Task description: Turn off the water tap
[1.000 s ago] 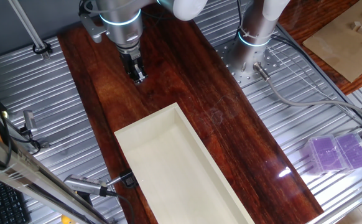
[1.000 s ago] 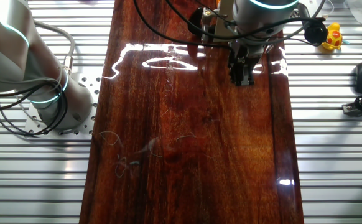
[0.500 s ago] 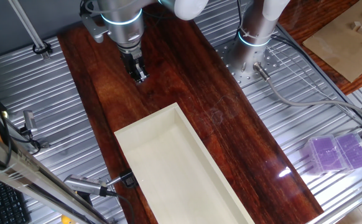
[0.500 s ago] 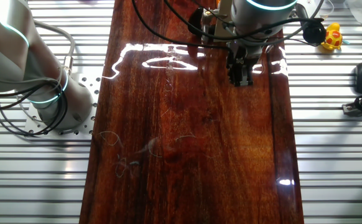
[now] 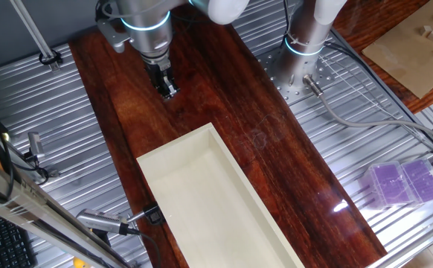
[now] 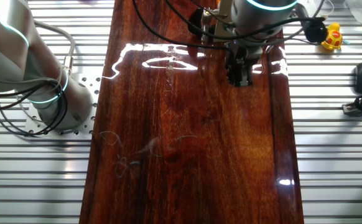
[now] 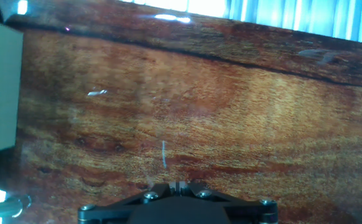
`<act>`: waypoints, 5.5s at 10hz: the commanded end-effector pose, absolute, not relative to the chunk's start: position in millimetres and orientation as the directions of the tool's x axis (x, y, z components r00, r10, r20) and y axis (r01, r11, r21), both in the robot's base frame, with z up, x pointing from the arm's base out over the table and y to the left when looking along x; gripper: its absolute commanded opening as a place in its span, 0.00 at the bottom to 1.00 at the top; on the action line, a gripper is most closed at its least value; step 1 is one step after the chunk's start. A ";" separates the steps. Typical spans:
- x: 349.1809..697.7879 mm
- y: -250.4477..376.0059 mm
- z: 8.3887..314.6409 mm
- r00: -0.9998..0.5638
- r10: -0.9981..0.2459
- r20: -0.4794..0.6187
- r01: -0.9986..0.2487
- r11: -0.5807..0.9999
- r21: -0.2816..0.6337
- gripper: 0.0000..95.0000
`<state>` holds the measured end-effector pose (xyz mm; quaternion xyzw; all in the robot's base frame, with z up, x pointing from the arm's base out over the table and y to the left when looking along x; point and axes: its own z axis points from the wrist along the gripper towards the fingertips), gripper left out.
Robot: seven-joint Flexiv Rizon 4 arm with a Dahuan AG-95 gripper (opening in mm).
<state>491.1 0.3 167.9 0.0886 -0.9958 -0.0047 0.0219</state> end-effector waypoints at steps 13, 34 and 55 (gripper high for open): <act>489.9 69.6 197.5 -0.979 -0.203 0.036 -0.201 0.978 0.051 0.00; 494.2 123.8 208.6 -0.971 -0.236 0.029 -0.231 0.966 0.112 0.40; 498.8 158.7 194.3 -0.998 -0.068 0.017 -0.065 0.989 0.130 0.60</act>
